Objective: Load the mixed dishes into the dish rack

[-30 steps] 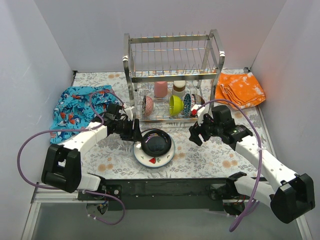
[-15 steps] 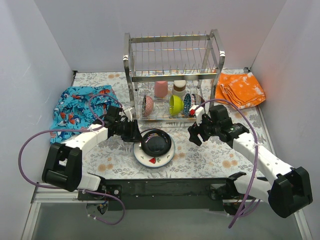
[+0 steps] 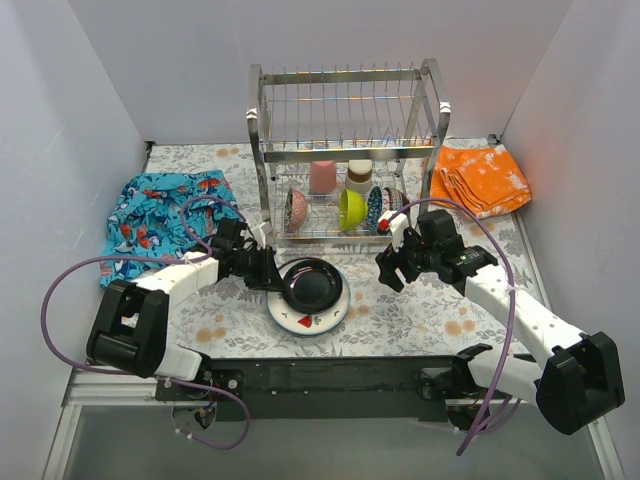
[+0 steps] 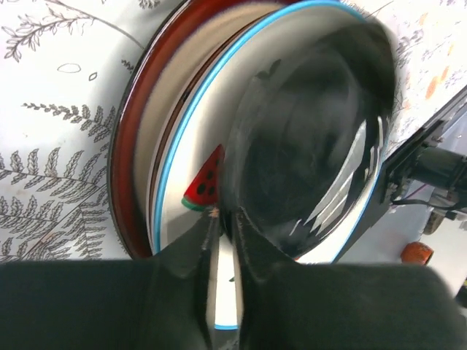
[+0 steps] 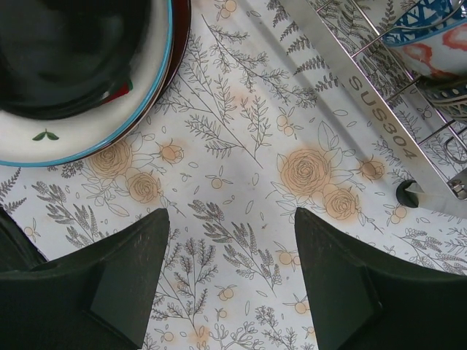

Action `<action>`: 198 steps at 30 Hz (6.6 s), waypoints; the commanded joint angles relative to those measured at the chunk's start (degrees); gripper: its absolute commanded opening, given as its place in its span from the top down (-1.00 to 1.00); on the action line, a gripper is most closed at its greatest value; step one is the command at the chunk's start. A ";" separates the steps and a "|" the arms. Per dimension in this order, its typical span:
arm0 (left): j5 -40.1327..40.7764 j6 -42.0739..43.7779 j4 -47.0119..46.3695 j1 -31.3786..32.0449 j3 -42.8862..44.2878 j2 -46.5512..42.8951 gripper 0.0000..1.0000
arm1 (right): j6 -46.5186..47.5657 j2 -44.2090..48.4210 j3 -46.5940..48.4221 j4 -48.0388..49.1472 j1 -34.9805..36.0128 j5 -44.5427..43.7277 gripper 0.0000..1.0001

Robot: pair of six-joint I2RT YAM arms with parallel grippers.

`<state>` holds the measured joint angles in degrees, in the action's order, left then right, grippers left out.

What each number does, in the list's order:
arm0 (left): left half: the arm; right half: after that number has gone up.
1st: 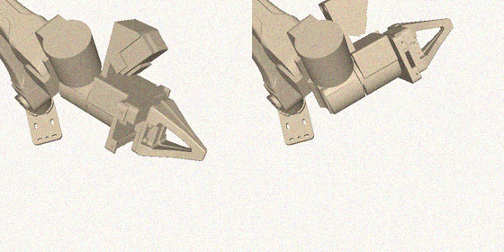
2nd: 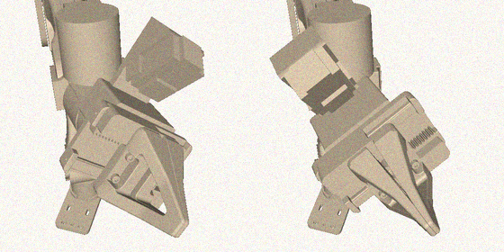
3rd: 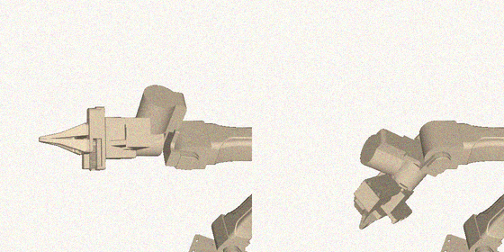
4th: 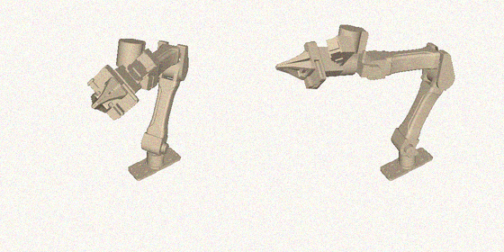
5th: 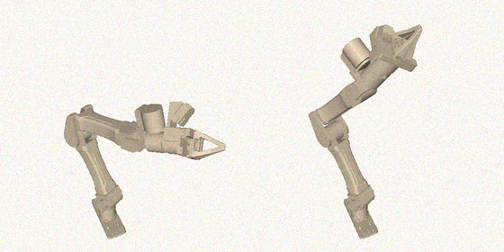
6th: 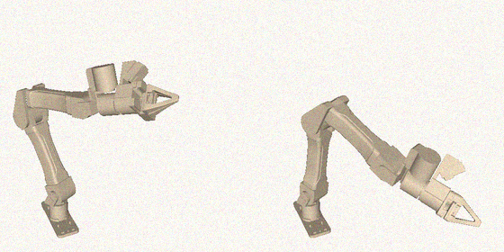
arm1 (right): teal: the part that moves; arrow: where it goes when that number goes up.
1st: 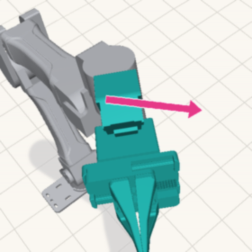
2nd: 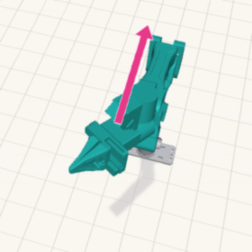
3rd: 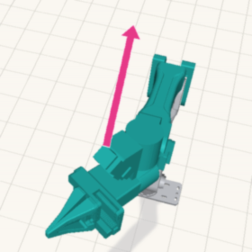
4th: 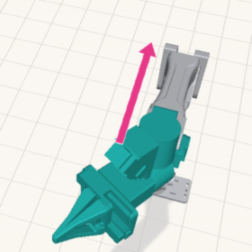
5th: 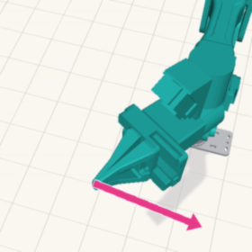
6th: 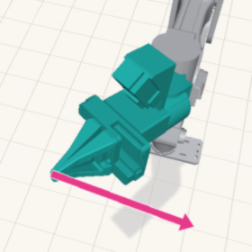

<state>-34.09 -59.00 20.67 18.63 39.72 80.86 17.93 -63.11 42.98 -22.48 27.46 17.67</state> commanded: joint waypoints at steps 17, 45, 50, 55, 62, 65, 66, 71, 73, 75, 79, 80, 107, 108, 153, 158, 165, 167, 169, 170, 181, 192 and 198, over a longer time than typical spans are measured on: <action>-4.76 11.95 9.73 -0.79 8.26 -9.75 1.00 | -4.03 -4.12 11.94 2.43 0.57 4.90 -0.51; -10.74 16.82 4.56 -0.88 6.42 -23.64 1.00 | -17.49 -15.90 18.28 13.60 10.33 22.05 -0.45; -10.21 16.55 3.51 -0.88 4.84 -25.40 1.00 | -20.04 -18.10 18.98 15.36 10.94 25.30 0.08; -6.88 15.58 2.27 -1.05 4.48 -26.37 0.67 | -18.74 -17.93 21.00 12.65 11.21 22.86 0.97; 18.91 20.32 4.21 -2.29 18.60 -26.28 -0.32 | -5.12 -14.94 33.46 -4.57 11.21 10.91 0.97; 29.37 22.34 -4.35 -2.37 19.61 -28.12 -0.56 | -0.64 -13.44 39.35 -9.15 11.30 4.40 0.97; 32.12 22.18 -7.62 -2.37 18.91 -29.08 -0.57 | 0.08 -14.14 44.77 -12.12 11.30 1.69 0.97; 35.32 21.57 -15.82 -2.37 16.62 -31.03 0.48 | 0.35 -14.33 56.67 -15.06 11.21 0.08 0.97; 38.99 20.07 -16.62 -2.37 15.65 -30.50 1.00 | -1.75 -11.87 57.74 -12.43 11.30 -0.87 0.97; 44.09 16.58 -16.10 -3.33 16.26 -28.05 1.00 | -7.62 -8.45 56.95 -5.40 11.21 -6.22 0.97; 43.58 11.89 -10.66 -11.85 22.21 -19.71 1.00 | -8.70 -7.02 59.31 0.59 11.21 -17.19 0.97; 43.67 11.63 -7.43 -11.95 23.28 -17.51 1.00 | -8.01 -7.63 62.54 1.55 11.21 -20.28 0.97; 16.16 0.12 -23.13 -3.25 13.63 -3.95 1.00 | 10.27 -20.21 62.57 26.00 11.21 -72.69 0.97; 15.90 -0.06 -23.30 -3.17 13.36 -4.83 1.00 | 10.71 -20.38 62.40 25.82 11.21 -72.43 0.97; 19.23 -3.93 -27.69 -0.88 5.54 -9.76 1.00 | 0.18 -35.15 73.82 0.61 4.27 -74.10 0.97; 19.50 -4.37 -29.36 -0.88 4.05 -10.19 1.00 | -2.55 -35.41 75.32 -3.00 3.74 -71.29 0.97; 19.85 -4.45 -30.42 -0.79 1.76 -11.51 1.00 | -6.42 -36.47 79.62 -9.07 1.72 -66.01 0.97; 19.85 -4.80 -30.51 -0.79 1.50 -11.69 1.00 | -6.51 -36.47 79.71 -9.34 1.72 -66.01 0.97; 19.67 -5.16 -30.68 -0.88 1.41 -11.60 1.00 | -6.95 -36.29 79.71 -10.04 1.72 -65.66 0.97; 19.58 -5.24 -30.77 -0.88 1.41 -11.34 1.00 | -7.03 -36.21 79.63 -10.30 1.72 -65.49 0.97; 18.88 -5.60 -31.48 -0.79 2.37 -10.11 1.00 | -5.11 -36.38 81.47 -8.90 1.72 -67.24 0.97; 17.39 -6.74 -31.65 -0.79 3.61 -8.35 1.00 | 2.63 -32.60 75.59 2.62 1.72 -71.72 0.97; 17.21 -6.65 -31.57 -0.88 3.87 -8.17 1.00 | 2.19 -31.72 73.39 2.62 1.72 -71.55 0.97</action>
<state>-12.73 -64.79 -9.10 16.36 41.36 73.38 17.34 -97.82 117.05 -22.98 29.89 -49.74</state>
